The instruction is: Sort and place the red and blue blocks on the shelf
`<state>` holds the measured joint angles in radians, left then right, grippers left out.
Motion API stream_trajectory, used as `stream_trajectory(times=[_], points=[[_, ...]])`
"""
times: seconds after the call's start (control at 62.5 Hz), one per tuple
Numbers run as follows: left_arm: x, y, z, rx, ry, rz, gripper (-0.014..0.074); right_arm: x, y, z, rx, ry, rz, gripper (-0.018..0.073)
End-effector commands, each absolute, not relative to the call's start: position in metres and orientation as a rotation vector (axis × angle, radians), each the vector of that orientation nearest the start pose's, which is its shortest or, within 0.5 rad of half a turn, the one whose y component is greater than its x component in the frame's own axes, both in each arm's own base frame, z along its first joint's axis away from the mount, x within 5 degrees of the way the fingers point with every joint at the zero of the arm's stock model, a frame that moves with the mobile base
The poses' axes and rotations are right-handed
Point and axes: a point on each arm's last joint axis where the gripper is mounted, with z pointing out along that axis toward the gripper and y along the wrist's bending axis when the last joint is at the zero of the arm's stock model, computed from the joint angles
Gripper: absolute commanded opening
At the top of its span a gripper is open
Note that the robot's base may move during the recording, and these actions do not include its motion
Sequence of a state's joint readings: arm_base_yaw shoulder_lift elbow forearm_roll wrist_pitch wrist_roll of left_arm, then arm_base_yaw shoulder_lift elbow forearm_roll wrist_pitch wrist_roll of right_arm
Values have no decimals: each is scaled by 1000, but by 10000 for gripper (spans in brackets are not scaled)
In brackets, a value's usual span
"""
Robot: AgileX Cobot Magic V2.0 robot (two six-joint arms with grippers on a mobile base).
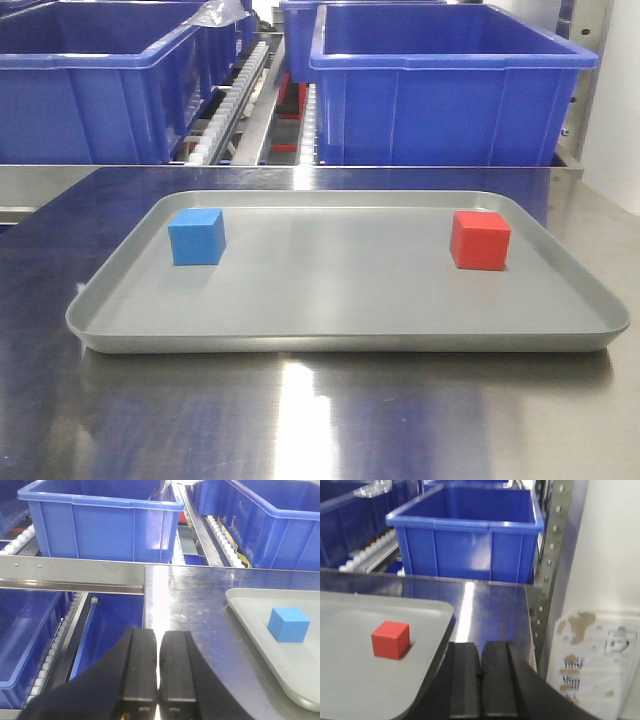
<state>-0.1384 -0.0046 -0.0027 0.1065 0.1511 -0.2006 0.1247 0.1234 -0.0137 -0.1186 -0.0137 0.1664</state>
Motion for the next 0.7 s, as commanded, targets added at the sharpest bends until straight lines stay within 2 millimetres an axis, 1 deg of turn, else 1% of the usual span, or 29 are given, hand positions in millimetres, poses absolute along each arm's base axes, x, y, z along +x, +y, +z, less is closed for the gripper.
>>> stream_trajectory(times=[0.0,0.144,0.272,0.384,0.496,0.592,0.688], points=[[56,-7,195,27,1575,-180,129,80,11,246,-72,1512,135,58],[56,-7,195,27,1575,-180,129,114,15,279,-76,1566,137,58],[56,-7,195,27,1575,-180,129,150,19,298,-79,1618,137,58],[56,-7,195,27,1575,-180,129,177,23,303,-81,1671,135,58],[56,-7,195,27,1575,-180,129,199,25,299,-83,1728,133,58],[56,-7,195,27,1575,-180,129,210,27,292,-85,1789,130,58],[56,-7,195,27,1575,-180,129,215,28,288,-67,1871,138,58]])
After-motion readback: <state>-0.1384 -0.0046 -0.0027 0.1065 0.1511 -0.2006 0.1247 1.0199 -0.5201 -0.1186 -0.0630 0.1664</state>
